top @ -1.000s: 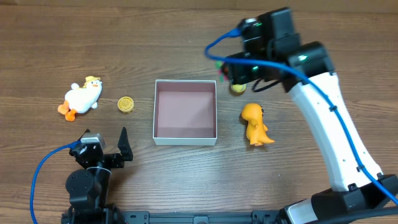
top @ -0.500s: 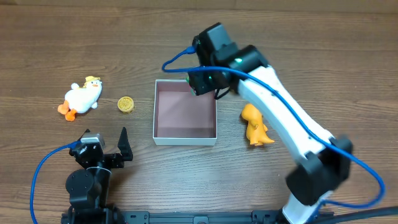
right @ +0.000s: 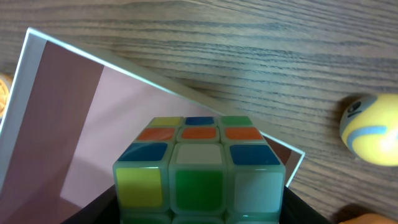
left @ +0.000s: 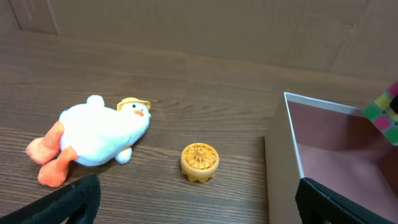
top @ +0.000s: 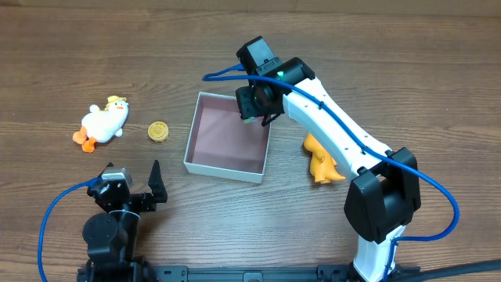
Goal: Pack container
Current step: 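Lift the cube with right gripper and carry it over the box, then lower the cube into the box's right side and open right gripper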
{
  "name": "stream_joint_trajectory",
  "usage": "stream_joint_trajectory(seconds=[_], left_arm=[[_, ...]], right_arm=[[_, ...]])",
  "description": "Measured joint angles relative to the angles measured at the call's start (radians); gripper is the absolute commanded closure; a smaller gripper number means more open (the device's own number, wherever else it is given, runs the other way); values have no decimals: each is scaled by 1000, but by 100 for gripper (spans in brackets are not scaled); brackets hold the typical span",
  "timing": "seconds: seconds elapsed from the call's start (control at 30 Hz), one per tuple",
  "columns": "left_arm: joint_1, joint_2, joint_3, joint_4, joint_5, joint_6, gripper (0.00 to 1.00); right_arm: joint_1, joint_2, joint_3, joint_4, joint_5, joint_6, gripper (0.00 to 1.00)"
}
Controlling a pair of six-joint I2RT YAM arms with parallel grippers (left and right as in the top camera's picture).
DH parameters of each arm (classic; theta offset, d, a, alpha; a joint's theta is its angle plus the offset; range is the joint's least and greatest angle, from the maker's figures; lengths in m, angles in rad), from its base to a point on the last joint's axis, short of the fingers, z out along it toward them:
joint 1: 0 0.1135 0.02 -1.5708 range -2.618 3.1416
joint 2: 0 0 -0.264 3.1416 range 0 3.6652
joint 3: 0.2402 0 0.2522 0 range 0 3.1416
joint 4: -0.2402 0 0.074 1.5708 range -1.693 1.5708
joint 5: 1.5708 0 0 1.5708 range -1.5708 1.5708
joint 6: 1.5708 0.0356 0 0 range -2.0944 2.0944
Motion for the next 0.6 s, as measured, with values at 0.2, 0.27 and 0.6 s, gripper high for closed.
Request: stream_joint_trajectory(seconds=[0.2,0.27,0.6], left_arm=[[0,0,0,0,0,0,0],[0,0,0,0,0,0,0],[0,0,0,0,0,0,0]], right_arm=[[0,0,2,-12,4,44,76],[0,0,2,-12,4,46,77],[0,16,4,-48,-37,53,78]])
